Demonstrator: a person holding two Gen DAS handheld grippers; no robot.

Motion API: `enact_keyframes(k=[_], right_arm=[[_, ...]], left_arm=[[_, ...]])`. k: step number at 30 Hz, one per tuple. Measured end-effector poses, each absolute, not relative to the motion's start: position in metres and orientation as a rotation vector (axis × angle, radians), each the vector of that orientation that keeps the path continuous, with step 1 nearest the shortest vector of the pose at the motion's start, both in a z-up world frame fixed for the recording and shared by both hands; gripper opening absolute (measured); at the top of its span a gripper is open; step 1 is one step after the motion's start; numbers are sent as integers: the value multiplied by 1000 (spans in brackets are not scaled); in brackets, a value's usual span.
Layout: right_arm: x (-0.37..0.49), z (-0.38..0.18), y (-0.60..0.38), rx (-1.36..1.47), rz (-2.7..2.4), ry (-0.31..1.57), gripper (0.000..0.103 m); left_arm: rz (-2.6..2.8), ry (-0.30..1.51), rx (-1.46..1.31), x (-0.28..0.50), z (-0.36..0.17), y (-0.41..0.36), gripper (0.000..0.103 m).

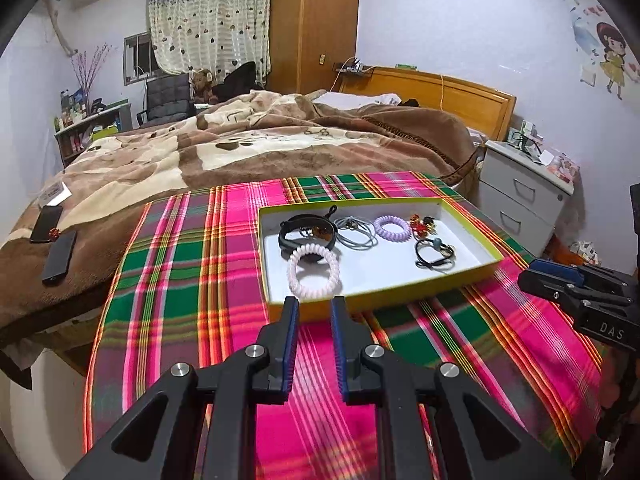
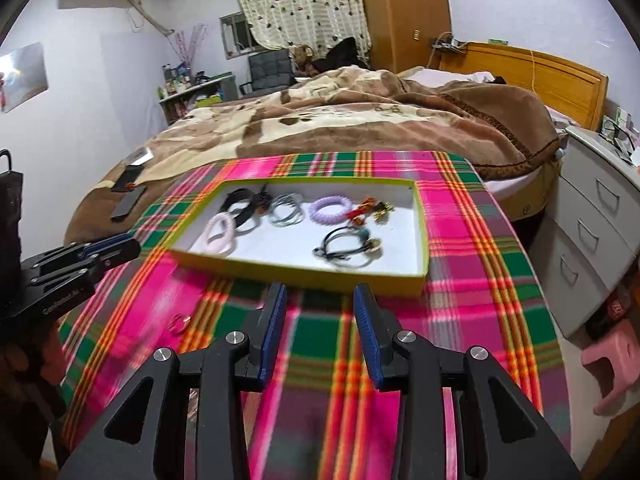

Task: Organize jewelry
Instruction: 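Withdraw both tools from the box toward the gold ring and silver chain brooch, then grasp the silver chain brooch with the right tool while the left tool grasps the gold ring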

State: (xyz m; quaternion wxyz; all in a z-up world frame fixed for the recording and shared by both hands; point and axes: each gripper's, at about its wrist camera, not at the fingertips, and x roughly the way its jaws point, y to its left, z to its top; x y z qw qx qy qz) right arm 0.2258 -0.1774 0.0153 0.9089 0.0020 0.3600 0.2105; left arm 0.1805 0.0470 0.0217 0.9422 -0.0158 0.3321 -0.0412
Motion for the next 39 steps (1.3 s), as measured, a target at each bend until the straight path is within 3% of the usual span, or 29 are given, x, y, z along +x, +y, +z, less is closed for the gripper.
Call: enact_keyframes(k=[17, 39], right_arm=[[147, -5, -164, -15, 530, 773, 37], [153, -34, -120, -199, 633, 826, 40]], left_arm=[[-123, 681, -24, 100, 11, 39, 15], [-124, 690, -45, 97, 7, 46, 15]])
